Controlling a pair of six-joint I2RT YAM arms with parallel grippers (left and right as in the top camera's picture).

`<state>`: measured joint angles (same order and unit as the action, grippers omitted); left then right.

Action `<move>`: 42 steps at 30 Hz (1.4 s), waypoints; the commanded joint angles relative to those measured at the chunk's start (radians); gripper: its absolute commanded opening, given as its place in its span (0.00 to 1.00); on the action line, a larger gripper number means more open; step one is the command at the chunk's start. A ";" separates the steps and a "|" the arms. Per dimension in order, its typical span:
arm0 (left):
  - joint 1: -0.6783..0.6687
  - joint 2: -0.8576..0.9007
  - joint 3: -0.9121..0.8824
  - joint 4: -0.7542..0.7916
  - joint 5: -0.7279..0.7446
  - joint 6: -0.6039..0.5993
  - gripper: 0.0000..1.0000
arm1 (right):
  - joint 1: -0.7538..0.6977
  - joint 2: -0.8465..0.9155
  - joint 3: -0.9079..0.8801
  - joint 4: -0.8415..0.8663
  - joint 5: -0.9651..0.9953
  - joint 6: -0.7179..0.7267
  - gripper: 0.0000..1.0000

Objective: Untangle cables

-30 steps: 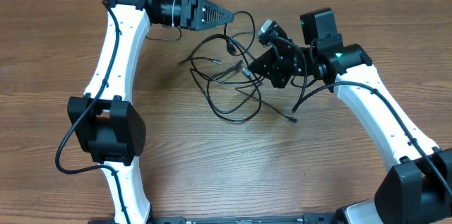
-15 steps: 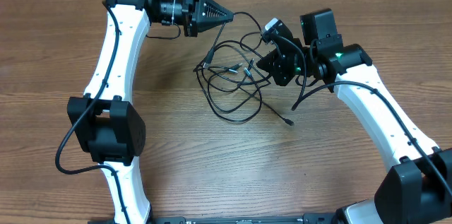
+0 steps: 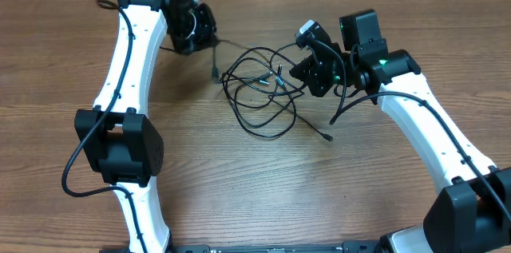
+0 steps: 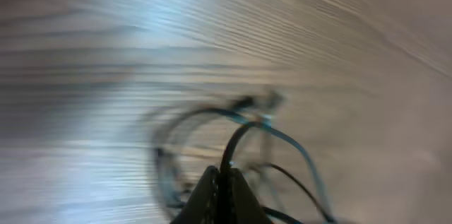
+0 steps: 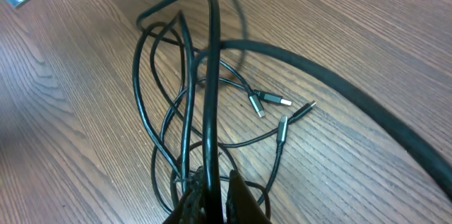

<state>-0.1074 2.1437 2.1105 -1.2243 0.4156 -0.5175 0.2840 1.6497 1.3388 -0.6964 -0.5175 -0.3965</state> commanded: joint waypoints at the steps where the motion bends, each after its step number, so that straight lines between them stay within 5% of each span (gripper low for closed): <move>1: 0.016 -0.001 0.019 -0.040 -0.341 -0.116 0.04 | 0.002 -0.003 0.009 0.008 0.000 0.004 0.04; 6: 0.016 -0.001 0.019 -0.092 -0.454 -0.117 0.11 | 0.002 -0.003 0.009 0.010 0.000 0.004 0.04; 7: 0.016 -0.001 0.019 -0.104 -0.474 -0.114 0.28 | 0.002 -0.003 0.009 0.010 0.000 0.004 0.04; 9: 0.016 -0.001 0.019 -0.119 -0.483 -0.097 0.98 | 0.002 -0.003 0.009 0.011 0.000 0.004 0.07; 30: 0.016 -0.001 0.019 -0.144 -0.483 -0.062 1.00 | 0.002 -0.004 0.016 0.052 0.000 0.034 0.04; 42: 0.016 -0.001 0.019 -0.143 -0.483 -0.062 1.00 | 0.002 -0.055 0.209 0.002 -0.133 0.166 0.04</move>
<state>-0.0956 2.1437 2.1105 -1.3659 -0.0479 -0.5957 0.2840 1.6447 1.4879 -0.6903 -0.6029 -0.2592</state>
